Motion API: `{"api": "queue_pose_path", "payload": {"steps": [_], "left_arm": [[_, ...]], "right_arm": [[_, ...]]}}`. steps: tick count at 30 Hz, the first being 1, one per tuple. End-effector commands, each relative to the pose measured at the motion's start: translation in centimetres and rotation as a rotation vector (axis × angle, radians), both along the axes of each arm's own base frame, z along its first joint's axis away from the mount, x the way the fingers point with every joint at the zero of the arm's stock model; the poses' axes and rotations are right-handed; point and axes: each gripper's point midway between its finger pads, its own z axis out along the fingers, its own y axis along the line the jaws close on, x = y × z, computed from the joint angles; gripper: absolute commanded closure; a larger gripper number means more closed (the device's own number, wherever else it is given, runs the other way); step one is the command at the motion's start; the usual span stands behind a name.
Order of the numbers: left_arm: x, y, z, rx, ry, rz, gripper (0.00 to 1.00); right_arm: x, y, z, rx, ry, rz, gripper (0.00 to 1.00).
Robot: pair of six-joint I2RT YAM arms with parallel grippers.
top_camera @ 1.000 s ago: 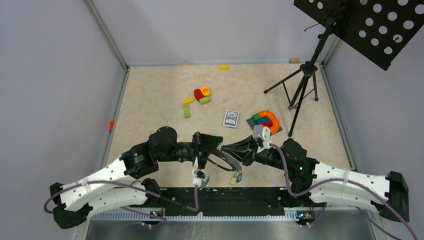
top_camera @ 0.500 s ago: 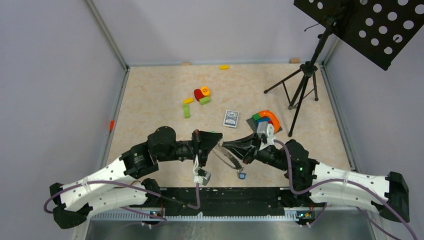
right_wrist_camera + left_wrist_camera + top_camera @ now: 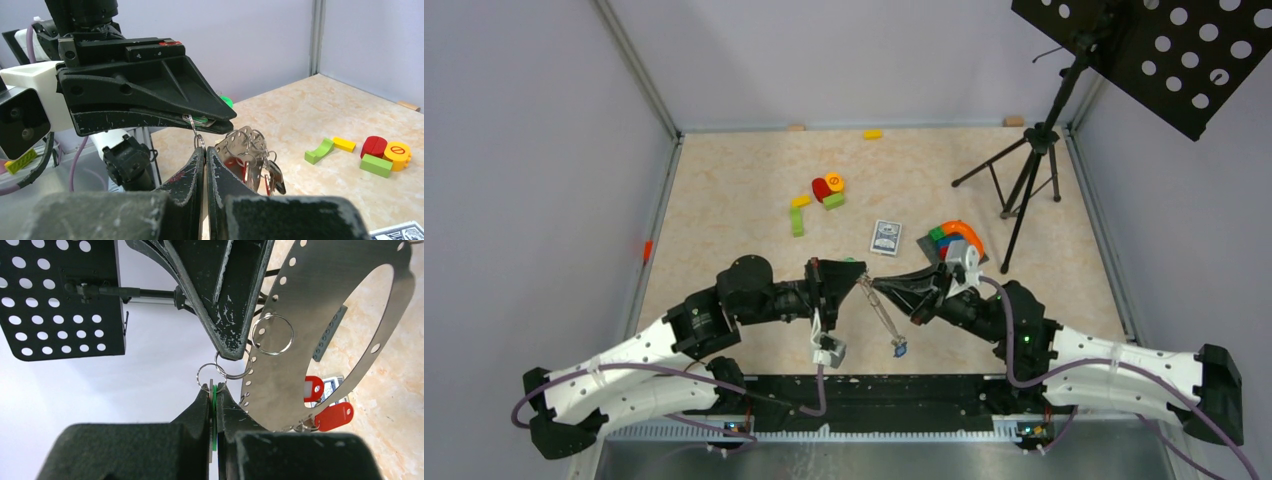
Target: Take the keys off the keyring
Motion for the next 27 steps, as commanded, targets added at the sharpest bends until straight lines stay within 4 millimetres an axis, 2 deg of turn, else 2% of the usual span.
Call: {"api": "queue_pose_path", "payload": {"steps": [1, 13, 20, 27], "left_arm": [[0.3, 0.3, 2.1, -0.080, -0.036, 0.022, 1.00], [0.9, 0.2, 0.4, -0.046, -0.025, 0.052, 1.00], [1.3, -0.1, -1.0, -0.024, 0.002, 0.064, 1.00], [1.3, -0.7, -1.4, -0.024, 0.015, 0.050, 1.00]], "right_arm": [[0.1, -1.0, 2.8, 0.108, -0.013, -0.030, 1.00], [0.9, -1.7, 3.9, 0.165, -0.006, -0.082, 1.00], [1.1, -1.6, 3.9, 0.173, -0.002, -0.088, 1.00], [1.0, -1.4, 3.9, 0.178, 0.002, -0.081, 1.00]]}}
